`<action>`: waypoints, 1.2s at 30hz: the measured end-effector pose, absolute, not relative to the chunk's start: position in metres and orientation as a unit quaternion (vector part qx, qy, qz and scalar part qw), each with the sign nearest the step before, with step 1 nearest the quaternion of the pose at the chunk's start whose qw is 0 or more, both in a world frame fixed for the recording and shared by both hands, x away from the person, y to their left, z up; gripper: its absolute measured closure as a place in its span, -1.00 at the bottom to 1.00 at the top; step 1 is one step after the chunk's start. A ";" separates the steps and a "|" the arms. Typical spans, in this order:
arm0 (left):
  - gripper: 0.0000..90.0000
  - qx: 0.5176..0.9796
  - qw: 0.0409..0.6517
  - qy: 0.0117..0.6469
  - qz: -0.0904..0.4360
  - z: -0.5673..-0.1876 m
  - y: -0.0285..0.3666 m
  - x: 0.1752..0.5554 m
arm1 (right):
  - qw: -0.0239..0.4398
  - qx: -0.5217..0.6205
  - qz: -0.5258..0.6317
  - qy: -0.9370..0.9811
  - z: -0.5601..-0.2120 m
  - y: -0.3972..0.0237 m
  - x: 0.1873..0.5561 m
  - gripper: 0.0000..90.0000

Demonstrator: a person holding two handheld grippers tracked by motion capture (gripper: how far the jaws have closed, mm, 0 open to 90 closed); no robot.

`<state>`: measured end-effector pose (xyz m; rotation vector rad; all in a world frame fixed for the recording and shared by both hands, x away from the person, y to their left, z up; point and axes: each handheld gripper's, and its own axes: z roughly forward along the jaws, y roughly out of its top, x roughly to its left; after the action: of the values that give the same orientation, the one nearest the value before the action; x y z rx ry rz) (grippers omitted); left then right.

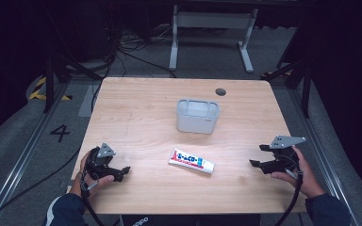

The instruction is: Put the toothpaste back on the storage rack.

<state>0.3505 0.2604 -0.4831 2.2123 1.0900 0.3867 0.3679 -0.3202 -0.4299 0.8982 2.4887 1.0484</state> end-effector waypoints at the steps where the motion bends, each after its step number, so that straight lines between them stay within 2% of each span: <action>1: -0.99 0.842 0.317 0.409 0.152 -0.483 0.261 0.351 | 0.147 0.305 0.371 0.865 -0.427 -0.315 0.369 -0.39; 12: -0.99 0.843 0.316 0.407 0.154 -0.483 0.261 0.351 | 0.144 0.253 0.358 0.887 -0.411 -0.262 0.379 -0.30; 23: -1.00 0.845 0.316 0.403 0.152 -0.483 0.262 0.353 | 0.122 0.216 0.357 0.901 -0.405 -0.211 0.385 -0.28; 36: -1.00 0.846 0.317 0.402 0.151 -0.483 0.262 0.353 | 0.106 0.184 0.351 0.912 -0.405 -0.172 0.388 -0.28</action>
<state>0.3530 0.2620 -0.4829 2.2260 1.0583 0.3980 0.3879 -0.1722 -0.4048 0.5416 2.6858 1.0341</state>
